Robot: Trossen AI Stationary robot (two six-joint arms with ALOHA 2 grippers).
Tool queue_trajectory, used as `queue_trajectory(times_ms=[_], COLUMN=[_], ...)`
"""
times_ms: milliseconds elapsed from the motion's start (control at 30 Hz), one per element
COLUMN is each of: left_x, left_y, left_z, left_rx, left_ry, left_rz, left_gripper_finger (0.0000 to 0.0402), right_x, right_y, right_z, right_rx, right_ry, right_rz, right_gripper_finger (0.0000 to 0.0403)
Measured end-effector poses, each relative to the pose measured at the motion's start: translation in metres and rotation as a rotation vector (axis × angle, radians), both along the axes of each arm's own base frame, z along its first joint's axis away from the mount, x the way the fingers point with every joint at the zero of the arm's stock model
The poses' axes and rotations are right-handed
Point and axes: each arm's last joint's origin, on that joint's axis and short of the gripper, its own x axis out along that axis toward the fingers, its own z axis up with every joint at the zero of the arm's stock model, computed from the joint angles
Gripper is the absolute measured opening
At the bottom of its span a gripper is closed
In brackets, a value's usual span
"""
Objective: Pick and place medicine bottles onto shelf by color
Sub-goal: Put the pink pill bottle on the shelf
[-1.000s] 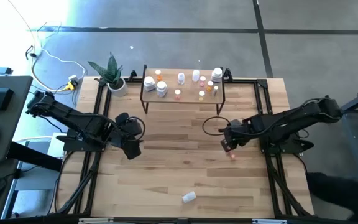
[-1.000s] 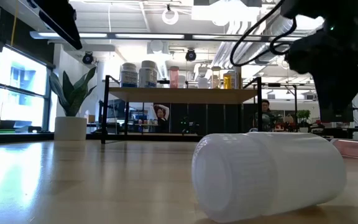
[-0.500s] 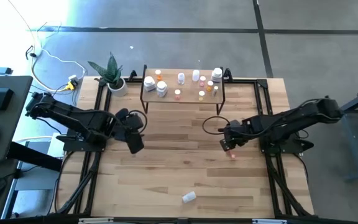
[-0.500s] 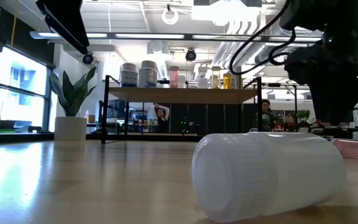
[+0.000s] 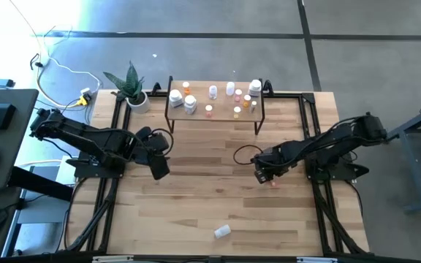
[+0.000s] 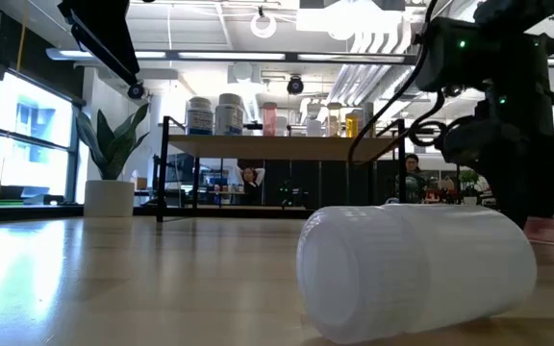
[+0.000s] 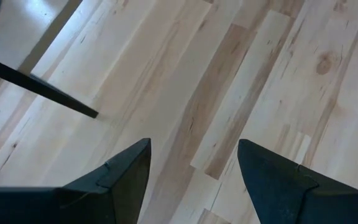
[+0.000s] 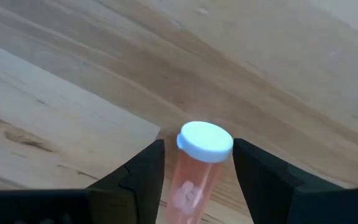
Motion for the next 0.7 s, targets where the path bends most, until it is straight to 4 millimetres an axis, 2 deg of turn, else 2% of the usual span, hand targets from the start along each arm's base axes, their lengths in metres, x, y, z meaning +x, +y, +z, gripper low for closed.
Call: queue_trajectory(times_ms=[133, 433, 700], left_x=[0.0, 0.0, 0.002], left_y=[0.0, -0.001, 0.001], left_z=[0.0, -0.001, 0.007], left_rx=[0.0, -0.033, -0.053], left_ry=[0.001, 0.022, 0.024], left_rz=[0.0, -0.051, -0.117], left_gripper_finger=[0.0232, 0.0232, 0.0232], right_x=[0.001, 0.004, 0.028], right_y=[0.001, 0.001, 0.003], right_z=[-0.006, -0.003, 0.014], right_rx=[0.017, 0.027, -0.013], right_ry=[0.032, -0.008, -0.197], right_rz=[-0.025, -0.024, 0.042], right_gripper_finger=[0.0162, 0.0064, 0.0069])
